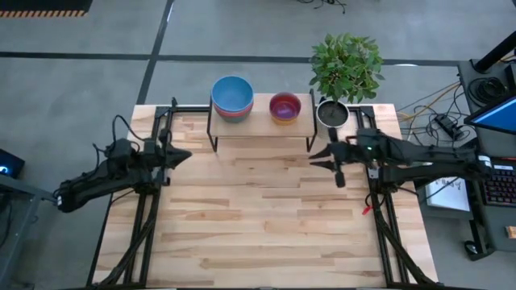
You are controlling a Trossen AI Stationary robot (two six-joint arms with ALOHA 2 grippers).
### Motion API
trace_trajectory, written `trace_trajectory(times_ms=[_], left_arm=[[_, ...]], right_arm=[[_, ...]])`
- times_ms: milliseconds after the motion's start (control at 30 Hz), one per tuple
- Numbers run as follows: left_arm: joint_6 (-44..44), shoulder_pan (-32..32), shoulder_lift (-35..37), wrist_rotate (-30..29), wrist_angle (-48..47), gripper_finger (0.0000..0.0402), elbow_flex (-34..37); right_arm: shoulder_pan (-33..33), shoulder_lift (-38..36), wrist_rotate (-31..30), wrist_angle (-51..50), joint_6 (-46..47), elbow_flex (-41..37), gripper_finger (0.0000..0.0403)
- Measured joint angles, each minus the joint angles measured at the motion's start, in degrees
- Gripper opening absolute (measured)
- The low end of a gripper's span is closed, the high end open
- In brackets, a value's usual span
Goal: Place and stack bowls onto a shelf
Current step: Return to Home Position
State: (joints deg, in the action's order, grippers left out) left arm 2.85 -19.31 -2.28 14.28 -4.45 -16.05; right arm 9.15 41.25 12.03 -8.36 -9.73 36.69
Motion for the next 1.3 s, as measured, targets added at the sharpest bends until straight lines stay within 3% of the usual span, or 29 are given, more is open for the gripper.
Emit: trace_trajectory(times_ms=[400,633,733,900,1033,1167,1300], left_arm=[[4.0,0.0,2.1,0.2,7.3,0.0000,7.2],[5.3,0.0,2.3,-0.2,14.0,0.0000,13.3],[5.3,-0.1,2.3,-0.6,15.7,0.0000,15.5],[7.3,-0.1,1.4,-4.7,13.6,0.0000,15.4],[7.6,-0.1,0.4,-10.0,11.3,0.0000,15.4],[9.0,-0.1,-0.9,-16.8,9.0,0.0000,15.4],[10.1,0.0,-0.9,-15.4,11.5,0.0000,15.4]], right_arm=[[0.0,-25.6,0.6,0.6,2.6,-15.5,0.0068],[-0.1,-40.8,5.3,1.1,4.2,-23.7,0.0068],[0.0,-41.1,7.9,-0.6,2.8,-26.6,0.0068],[0.0,-38.6,13.2,9.1,-1.9,-30.9,0.0068],[0.0,-39.6,15.0,17.3,-3.2,-36.0,0.0068],[0.0,-40.0,16.1,16.5,-5.1,-36.0,0.0068],[0.0,-39.7,15.4,15.9,-4.1,-36.0,0.0068]])
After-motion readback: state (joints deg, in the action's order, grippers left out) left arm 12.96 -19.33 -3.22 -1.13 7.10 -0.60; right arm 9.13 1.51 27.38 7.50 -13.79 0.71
